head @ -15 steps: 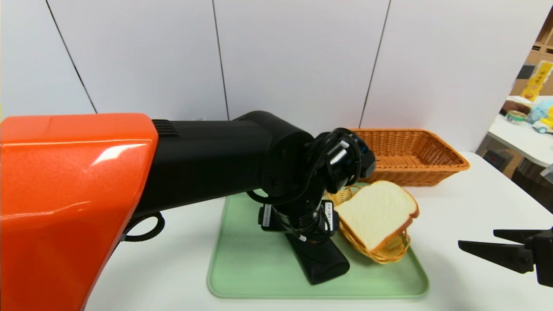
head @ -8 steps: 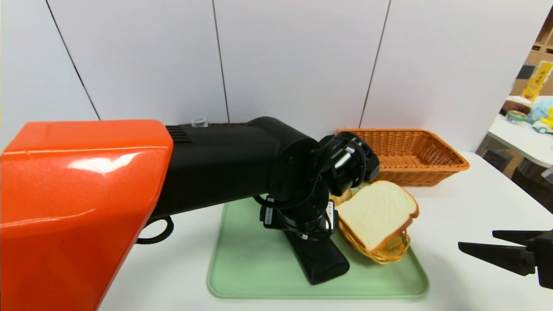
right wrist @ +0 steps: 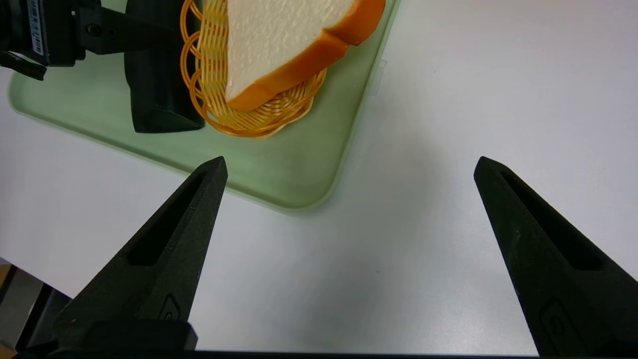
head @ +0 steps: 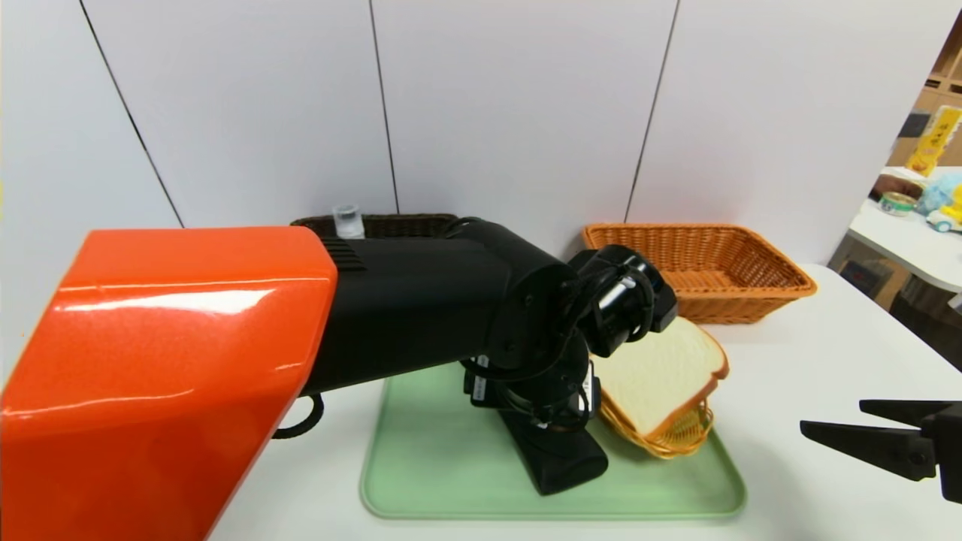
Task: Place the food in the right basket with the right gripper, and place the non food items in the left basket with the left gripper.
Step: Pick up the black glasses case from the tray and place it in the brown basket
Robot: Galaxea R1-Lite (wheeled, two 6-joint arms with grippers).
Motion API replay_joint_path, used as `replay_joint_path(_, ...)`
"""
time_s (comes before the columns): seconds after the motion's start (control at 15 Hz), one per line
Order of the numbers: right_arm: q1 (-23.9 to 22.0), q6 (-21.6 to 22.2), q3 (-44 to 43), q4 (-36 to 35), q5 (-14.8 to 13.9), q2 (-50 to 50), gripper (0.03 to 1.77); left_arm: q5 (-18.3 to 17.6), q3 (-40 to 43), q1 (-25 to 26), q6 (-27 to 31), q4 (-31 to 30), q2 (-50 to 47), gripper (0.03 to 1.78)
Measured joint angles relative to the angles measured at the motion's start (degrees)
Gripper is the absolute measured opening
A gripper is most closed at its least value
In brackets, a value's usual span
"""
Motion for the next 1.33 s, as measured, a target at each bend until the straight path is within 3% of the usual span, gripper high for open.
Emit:
replay_joint_path(0.33,0.0,0.0,0.4,0.0,0.0,-0.1,1.71,0.6,0.0,-0.1,-0.5,0.7,0.5,1.69)
replay_joint_path(0.8,0.0,0.0,0.4,0.0,0.0,-0.2,1.71,4.2,0.1,-1.2,-3.7,0.7,0.8,1.69)
replay_joint_path(1.07,0.3,-0.1,0.5,0.0,0.0,-0.4,1.71,10.6,0.3,-2.5,-7.5,1.9,1.2,1.69)
replay_joint_path(1.33,0.6,-0.1,0.2,0.0,1.5,-0.3,1.71,10.8,0.1,-3.4,-8.3,1.4,1.7,1.69)
